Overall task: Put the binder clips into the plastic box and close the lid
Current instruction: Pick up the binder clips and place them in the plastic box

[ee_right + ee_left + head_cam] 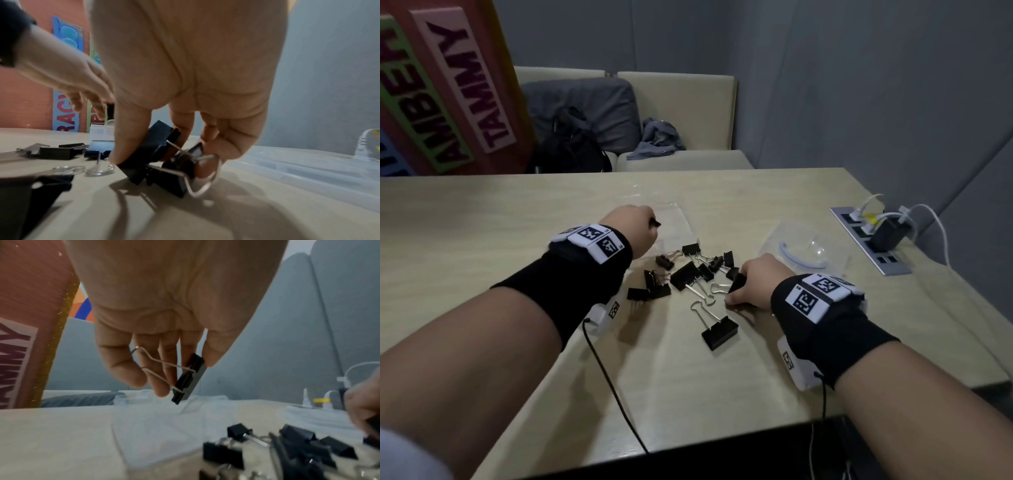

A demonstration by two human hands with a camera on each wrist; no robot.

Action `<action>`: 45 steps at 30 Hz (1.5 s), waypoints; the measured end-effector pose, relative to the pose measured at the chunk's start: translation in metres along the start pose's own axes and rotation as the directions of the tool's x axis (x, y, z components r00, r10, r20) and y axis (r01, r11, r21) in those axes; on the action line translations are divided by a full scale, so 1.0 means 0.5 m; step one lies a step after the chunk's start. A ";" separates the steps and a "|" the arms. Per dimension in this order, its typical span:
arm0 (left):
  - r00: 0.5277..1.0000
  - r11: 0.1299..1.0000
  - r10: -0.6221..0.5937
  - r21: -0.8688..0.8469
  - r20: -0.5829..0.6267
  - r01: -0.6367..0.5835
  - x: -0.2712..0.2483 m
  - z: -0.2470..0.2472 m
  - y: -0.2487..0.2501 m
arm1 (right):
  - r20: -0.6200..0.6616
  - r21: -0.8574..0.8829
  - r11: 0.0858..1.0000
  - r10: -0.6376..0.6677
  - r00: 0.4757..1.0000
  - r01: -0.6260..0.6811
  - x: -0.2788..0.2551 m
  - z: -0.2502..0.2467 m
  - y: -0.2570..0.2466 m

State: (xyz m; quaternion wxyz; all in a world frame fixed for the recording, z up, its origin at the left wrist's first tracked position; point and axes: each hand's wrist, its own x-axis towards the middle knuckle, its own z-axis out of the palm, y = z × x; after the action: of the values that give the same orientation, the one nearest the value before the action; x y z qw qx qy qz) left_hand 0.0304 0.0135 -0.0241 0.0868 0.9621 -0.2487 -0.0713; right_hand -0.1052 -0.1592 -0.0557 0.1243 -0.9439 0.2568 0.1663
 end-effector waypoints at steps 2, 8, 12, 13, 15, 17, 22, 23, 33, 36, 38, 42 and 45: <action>0.998 0.999 -0.039 0.021 0.058 0.038 -0.001 0.004 -0.008 | -0.005 -0.012 1.000 -0.002 1.000 0.002 -0.001 -0.003 0.002; 0.974 0.999 -0.027 0.044 0.225 0.018 -0.001 -0.013 -0.014 | 0.036 -0.043 0.999 -0.018 0.999 0.019 -0.014 -0.049 0.002; 0.985 0.993 -0.023 -0.114 0.169 0.043 0.003 -0.027 -0.042 | -0.021 0.025 1.000 -0.006 1.000 0.006 -0.021 -0.100 -0.001; 0.993 0.993 -0.020 -0.113 0.115 0.033 0.008 -0.028 -0.051 | -0.048 0.056 0.998 -0.001 0.999 0.004 -0.020 -0.110 -0.003; 0.999 0.998 0.009 -0.068 0.046 -0.006 0.017 -0.026 -0.069 | -0.111 0.125 0.992 0.002 0.994 0.012 -0.016 -0.124 -0.011; 0.997 0.999 0.046 -0.014 0.060 -0.046 0.020 -0.022 -0.080 | -0.168 0.191 0.980 -0.020 0.986 0.053 -0.012 -0.128 -0.023; 0.997 0.999 0.031 0.032 0.069 -0.034 0.029 -0.014 -0.104 | -0.222 0.413 0.888 -0.118 0.968 0.203 0.002 -0.105 -0.065; 1.000 0.999 -0.009 0.032 0.021 0.008 0.031 -0.015 -0.112 | -0.228 0.442 0.868 -0.136 0.964 0.227 0.005 -0.101 -0.074; 0.967 0.982 -0.174 0.101 0.188 0.157 0.005 -0.018 -0.140 | -0.266 0.573 0.745 -0.226 0.937 0.342 0.023 -0.078 -0.156; 0.959 0.984 -0.153 0.127 0.240 0.125 -0.007 -0.021 -0.135 | -0.239 0.591 0.729 -0.252 0.938 0.346 0.023 -0.067 -0.178; 0.961 0.985 -0.140 0.133 0.237 0.111 -0.009 -0.024 -0.136 | -0.184 0.627 0.704 -0.282 0.942 0.334 0.021 -0.055 -0.195; 0.972 0.989 -0.131 0.101 0.198 0.112 -0.009 -0.030 -0.145 | -0.056 0.688 0.676 -0.312 0.948 0.263 0.026 -0.024 -0.233; 0.973 0.992 -0.121 0.062 0.198 0.110 -0.009 -0.029 -0.151 | 0.018 0.728 0.651 -0.333 0.943 0.216 0.033 -0.008 -0.252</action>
State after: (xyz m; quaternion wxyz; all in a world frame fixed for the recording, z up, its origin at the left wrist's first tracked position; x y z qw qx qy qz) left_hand 0.0641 0.0828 -0.0246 0.0325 0.9646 -0.2016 -0.1667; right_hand -0.0246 -0.0625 -0.0396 0.5244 -0.8328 0.1446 0.1026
